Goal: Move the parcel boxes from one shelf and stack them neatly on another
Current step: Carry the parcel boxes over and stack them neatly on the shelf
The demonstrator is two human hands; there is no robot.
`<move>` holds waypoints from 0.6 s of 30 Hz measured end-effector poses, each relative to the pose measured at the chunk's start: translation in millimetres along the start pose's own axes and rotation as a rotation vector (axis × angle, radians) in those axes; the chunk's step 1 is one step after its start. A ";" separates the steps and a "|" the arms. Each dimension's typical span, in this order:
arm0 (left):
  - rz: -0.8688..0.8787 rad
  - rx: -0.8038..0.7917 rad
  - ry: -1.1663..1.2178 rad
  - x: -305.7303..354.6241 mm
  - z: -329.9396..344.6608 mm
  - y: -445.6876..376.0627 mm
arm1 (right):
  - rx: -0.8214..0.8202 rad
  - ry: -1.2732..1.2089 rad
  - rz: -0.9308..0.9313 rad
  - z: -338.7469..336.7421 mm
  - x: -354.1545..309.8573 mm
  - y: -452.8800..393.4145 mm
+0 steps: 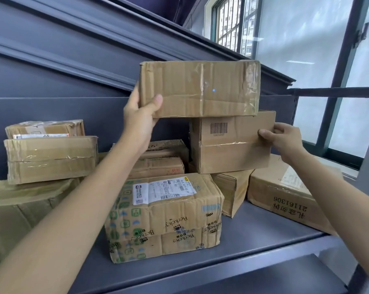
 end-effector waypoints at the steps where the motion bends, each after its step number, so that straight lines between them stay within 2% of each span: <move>1: 0.010 0.009 0.002 5.5 -11.7 6.2 | 0.021 0.011 -0.011 -0.7 -1.2 2.9; 12: 0.098 0.190 0.078 42.7 -130.6 85.1 | 0.228 -0.028 -0.058 -5.4 -14.0 28.5; 15: 0.061 0.215 -0.008 38.6 -153.0 107.1 | 0.267 -0.093 -0.029 -10.7 -14.7 31.2; 18: 0.069 0.174 -0.204 32.9 -159.4 128.9 | 0.281 -0.214 0.011 -16.9 -17.1 30.8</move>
Point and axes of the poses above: each hand's wrist, its own y-axis away from the middle knuckle, its own z-axis out of the palm, x = y × z, the point moved 10 cm from there along -y, towards the middle knuckle, and after that the axes turned 10 degrees about z, right-handed, at the moved point
